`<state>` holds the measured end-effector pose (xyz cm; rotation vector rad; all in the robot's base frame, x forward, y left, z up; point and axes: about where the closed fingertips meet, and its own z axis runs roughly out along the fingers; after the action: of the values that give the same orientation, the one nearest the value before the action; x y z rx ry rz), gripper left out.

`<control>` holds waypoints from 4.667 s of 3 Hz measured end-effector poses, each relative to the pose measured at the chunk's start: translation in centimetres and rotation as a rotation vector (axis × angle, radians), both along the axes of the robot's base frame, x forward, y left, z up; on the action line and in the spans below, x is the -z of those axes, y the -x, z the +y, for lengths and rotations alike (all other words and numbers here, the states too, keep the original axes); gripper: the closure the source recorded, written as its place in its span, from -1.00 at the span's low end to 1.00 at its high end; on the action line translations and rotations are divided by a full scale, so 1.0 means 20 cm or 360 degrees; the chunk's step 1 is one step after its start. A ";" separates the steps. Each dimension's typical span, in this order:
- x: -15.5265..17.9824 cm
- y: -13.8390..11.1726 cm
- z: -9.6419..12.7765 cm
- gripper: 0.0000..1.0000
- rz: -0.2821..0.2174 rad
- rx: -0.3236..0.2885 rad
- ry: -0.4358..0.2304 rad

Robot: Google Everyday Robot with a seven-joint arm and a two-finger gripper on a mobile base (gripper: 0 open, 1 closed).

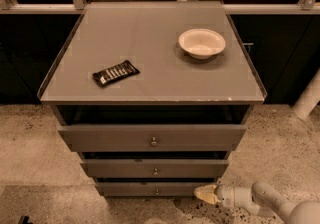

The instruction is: Open bottom drawer

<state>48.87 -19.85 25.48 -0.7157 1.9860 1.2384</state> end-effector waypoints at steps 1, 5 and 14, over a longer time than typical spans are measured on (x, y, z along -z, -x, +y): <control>0.04 -0.02 0.04 1.00 -0.0025 0.0022 0.0031; 0.10 -0.25 0.05 1.00 -0.0297 0.0346 0.0241; 0.31 -0.46 0.25 1.00 -0.0297 0.0401 0.0483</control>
Offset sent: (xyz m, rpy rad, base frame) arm 0.0297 0.0269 -0.0321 -0.1195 -0.1063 -0.0796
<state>58.08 -14.81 19.29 -0.6723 2.0531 0.7060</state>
